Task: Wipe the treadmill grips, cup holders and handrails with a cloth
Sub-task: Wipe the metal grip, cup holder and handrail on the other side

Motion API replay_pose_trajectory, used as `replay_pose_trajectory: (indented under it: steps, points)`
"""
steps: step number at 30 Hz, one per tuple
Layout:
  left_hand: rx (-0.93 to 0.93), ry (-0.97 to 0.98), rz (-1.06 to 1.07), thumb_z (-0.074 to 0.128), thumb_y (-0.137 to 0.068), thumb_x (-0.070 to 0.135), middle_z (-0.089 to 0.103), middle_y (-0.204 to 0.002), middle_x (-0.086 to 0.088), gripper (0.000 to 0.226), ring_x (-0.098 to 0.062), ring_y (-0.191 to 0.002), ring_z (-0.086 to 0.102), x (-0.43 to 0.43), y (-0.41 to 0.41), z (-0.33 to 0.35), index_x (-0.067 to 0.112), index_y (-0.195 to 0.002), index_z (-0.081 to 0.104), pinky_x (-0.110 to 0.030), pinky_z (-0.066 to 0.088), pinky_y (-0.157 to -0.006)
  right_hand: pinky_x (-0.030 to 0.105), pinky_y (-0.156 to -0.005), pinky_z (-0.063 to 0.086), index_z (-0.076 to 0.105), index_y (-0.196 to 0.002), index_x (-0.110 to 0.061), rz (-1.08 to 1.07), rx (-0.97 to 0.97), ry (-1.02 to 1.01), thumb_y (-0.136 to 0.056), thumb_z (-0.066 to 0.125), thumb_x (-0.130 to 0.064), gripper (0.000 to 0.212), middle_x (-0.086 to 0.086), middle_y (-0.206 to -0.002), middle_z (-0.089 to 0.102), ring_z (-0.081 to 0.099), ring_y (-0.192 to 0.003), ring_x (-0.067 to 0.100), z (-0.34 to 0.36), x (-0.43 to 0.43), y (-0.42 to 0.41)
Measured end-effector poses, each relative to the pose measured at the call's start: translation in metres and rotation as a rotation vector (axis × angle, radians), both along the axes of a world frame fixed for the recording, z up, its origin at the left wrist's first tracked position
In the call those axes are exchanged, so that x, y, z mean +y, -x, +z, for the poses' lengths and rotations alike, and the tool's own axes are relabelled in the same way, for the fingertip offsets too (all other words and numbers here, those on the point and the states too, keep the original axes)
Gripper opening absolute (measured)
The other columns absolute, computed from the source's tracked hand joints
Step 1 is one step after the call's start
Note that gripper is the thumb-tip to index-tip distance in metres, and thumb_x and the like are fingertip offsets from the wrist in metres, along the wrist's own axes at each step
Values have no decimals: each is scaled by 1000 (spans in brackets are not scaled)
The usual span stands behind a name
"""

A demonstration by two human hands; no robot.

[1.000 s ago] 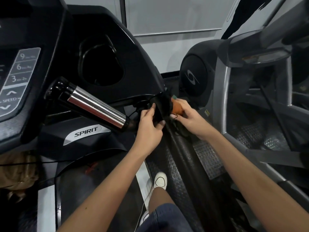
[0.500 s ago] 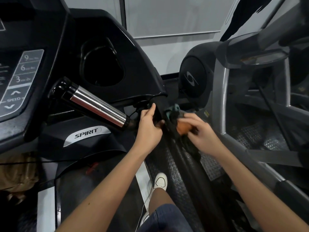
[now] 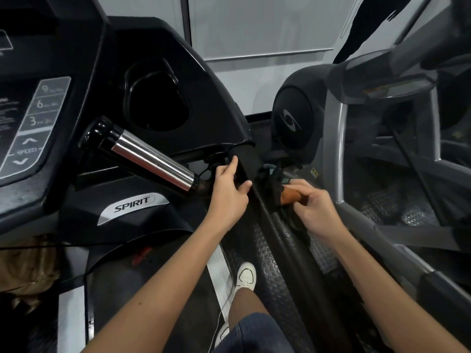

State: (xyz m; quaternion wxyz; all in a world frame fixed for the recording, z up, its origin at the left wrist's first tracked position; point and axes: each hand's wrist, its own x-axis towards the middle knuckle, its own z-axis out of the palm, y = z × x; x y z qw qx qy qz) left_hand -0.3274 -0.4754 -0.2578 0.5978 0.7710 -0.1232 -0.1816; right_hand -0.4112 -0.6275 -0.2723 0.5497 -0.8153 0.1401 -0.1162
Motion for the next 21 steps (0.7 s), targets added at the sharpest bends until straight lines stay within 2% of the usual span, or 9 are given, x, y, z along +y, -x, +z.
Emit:
replay_pose_trajectory:
  steps: [3, 5, 7, 9, 11, 13, 16, 19, 21]
  points:
    - [-66, -36, 0, 52, -86, -11, 37, -122, -3, 65, -9, -116, 42, 0, -1, -1, 5, -144, 26, -12, 27, -104, 13, -99, 36, 64, -112, -4, 129, -52, 210, -76, 52, 19, 44, 0, -114, 52, 51, -107, 6, 15, 9, -21]
    - [-92, -54, 1, 53, -87, -7, 38, -125, -5, 64, -5, -116, 39, 1, -1, -1, 5, -144, 26, -10, 25, -102, 3, -90, 36, 59, -118, -4, 143, -27, 197, -84, 57, 6, 36, -1, -113, 51, 51, -100, 0, 22, 14, -45]
    - [-60, -32, 4, 54, -90, 1, 37, -123, 1, 63, -9, -120, 42, 0, -1, 0, 8, -145, 25, -16, 27, -106, 1, -77, 42, 59, -116, -8, 56, 49, -4, -91, 57, -11, 26, -2, -105, 58, 56, -91, 0, 25, 15, -64]
    - [-29, -21, -5, 54, -91, 3, 34, -121, 7, 63, -9, -121, 41, 0, 0, 0, 10, -146, 24, -15, 25, -103, 11, -73, 50, 60, -112, -13, -6, 138, -283, -93, 54, -22, 22, -1, -96, 67, 64, -85, 6, 19, 14, -72]
    - [-12, -9, -10, 53, -92, 3, 33, -121, 9, 63, -7, -119, 40, 0, 0, 0, 12, -146, 23, -14, 24, -102, 17, -68, 55, 63, -104, -20, -43, 177, -446, -94, 52, -23, 15, -5, -84, 72, 68, -74, 5, 12, 12, -69]
    - [-4, -6, -11, 52, -92, 3, 33, -121, 10, 63, -6, -117, 39, 0, -1, 0, 12, -147, 22, -13, 24, -100, 16, -61, 55, 64, -99, -20, -76, 182, -510, -94, 52, -19, 13, -8, -72, 72, 67, -65, 2, 9, 11, -64]
    - [-4, -29, -13, 52, -92, 3, 34, -125, 7, 63, -7, -122, 39, 0, 0, 1, 12, -147, 22, -8, 21, -98, 16, -59, 53, 64, -105, -6, -93, 200, -379, -91, 56, -13, 18, 1, -78, 69, 66, -64, 3, 10, 9, -50]
    - [-53, -66, -1, 52, -92, 3, 37, -131, -1, 61, -13, -124, 41, 0, 3, 3, 10, -146, 24, -11, 27, -101, 19, -76, 50, 65, -106, -8, -64, 129, -98, -87, 59, -3, 21, 11, -95, 61, 61, -83, 12, 15, 10, -41]
    - [-90, -72, 11, 50, -92, 1, 40, -132, -6, 56, -16, -124, 43, 0, 5, 1, 8, -144, 32, -19, 30, -105, 13, -84, 43, 64, -112, -7, 3, 71, 117, -83, 64, -2, 29, 8, -102, 52, 56, -88, 8, 28, 18, -52]
